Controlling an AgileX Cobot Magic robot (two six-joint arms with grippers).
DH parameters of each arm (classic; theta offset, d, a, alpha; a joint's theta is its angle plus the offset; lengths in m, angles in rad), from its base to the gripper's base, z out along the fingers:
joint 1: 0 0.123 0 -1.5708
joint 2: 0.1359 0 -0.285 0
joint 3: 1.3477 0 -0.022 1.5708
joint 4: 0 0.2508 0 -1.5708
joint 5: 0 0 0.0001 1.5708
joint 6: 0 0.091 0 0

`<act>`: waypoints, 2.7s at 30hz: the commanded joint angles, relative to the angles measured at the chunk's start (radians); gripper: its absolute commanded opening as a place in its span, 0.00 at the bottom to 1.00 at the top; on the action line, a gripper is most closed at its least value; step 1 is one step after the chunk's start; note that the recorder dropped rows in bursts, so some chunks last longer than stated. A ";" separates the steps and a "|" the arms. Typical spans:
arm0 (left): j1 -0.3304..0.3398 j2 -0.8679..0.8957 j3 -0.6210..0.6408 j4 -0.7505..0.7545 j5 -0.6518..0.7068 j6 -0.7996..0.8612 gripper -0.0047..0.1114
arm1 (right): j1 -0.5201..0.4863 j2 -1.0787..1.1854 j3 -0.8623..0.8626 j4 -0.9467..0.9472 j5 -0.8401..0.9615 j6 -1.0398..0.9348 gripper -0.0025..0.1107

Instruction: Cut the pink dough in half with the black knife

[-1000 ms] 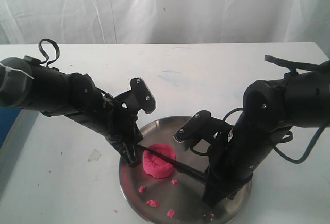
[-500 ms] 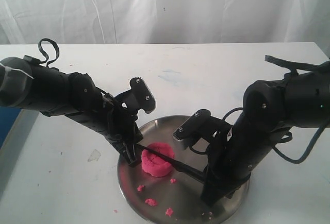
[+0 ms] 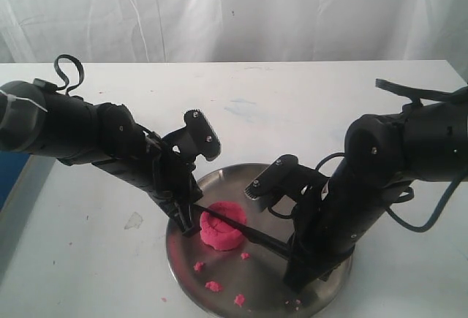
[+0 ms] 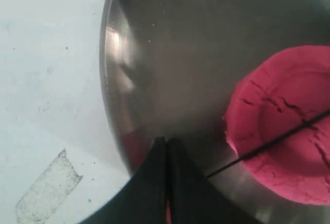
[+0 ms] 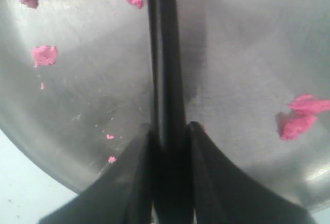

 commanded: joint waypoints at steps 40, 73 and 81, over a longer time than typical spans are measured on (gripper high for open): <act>-0.004 0.010 0.013 -0.013 0.060 -0.003 0.04 | 0.000 0.068 0.010 0.028 -0.064 0.015 0.02; -0.004 0.025 0.051 -0.007 0.050 0.002 0.04 | 0.000 0.125 0.008 0.030 -0.031 0.037 0.02; -0.004 0.025 0.064 -0.005 0.023 0.004 0.04 | 0.000 0.127 0.006 0.030 -0.031 0.037 0.02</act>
